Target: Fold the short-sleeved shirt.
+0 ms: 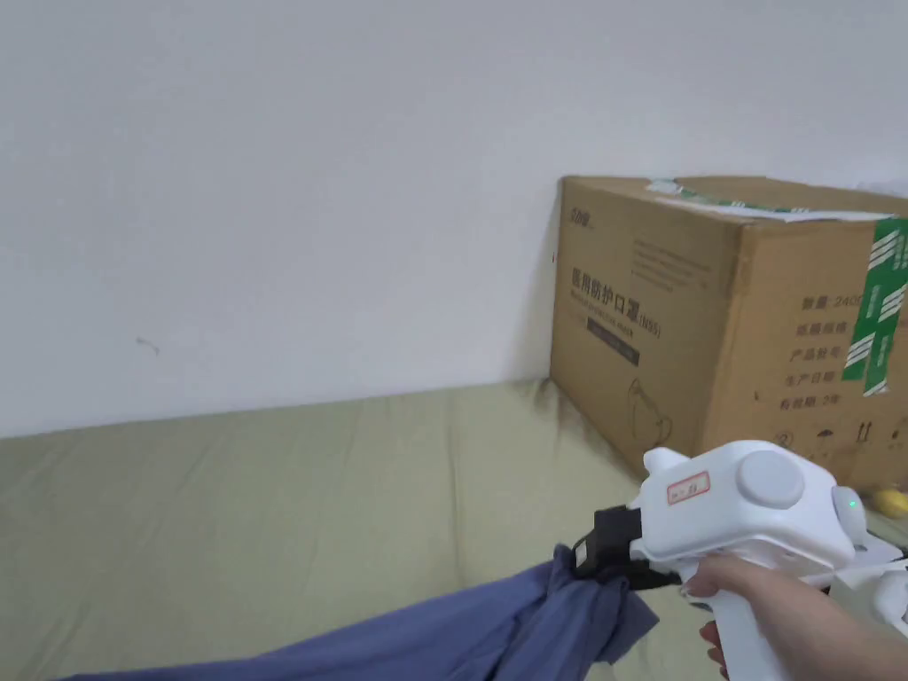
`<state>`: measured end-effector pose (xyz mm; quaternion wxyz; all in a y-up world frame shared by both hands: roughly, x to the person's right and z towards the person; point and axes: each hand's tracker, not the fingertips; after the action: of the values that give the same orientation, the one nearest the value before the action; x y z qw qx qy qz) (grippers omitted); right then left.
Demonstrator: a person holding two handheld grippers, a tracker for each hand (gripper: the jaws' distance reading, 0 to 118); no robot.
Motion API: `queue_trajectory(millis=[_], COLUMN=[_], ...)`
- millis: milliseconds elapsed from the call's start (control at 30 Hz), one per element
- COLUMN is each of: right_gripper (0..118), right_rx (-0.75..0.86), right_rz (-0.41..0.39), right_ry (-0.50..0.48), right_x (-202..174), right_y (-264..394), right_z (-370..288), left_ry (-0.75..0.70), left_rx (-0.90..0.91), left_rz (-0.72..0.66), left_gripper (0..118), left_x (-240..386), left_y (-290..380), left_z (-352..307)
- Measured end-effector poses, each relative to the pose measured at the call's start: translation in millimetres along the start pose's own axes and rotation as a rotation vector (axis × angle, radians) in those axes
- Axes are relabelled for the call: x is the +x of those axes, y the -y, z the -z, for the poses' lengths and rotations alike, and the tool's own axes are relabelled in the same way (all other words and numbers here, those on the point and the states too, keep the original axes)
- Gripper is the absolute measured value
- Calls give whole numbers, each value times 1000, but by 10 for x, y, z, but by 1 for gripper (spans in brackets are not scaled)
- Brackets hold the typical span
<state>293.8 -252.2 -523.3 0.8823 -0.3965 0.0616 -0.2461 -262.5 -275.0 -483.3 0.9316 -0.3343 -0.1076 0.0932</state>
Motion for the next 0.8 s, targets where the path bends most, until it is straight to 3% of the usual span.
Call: queue_trajectory(millis=[200,433,800], right_gripper=[12,12,12], right_rx=[155,320,507], right_rz=[-190,-280,-426], right_ry=[-11,32,132], right_x=[-524,-1135,-1876], right_y=[-473,-1053,-1877], right_z=[-883,-1497,-1347], left_ry=[33,28,-64], left_rx=[150,294,472], left_rz=[20,35,47], left_gripper=[0,0,0], left_x=[277,587,817], left_y=[-732,-1562,-2566], left_z=[-617,-1060,-996])
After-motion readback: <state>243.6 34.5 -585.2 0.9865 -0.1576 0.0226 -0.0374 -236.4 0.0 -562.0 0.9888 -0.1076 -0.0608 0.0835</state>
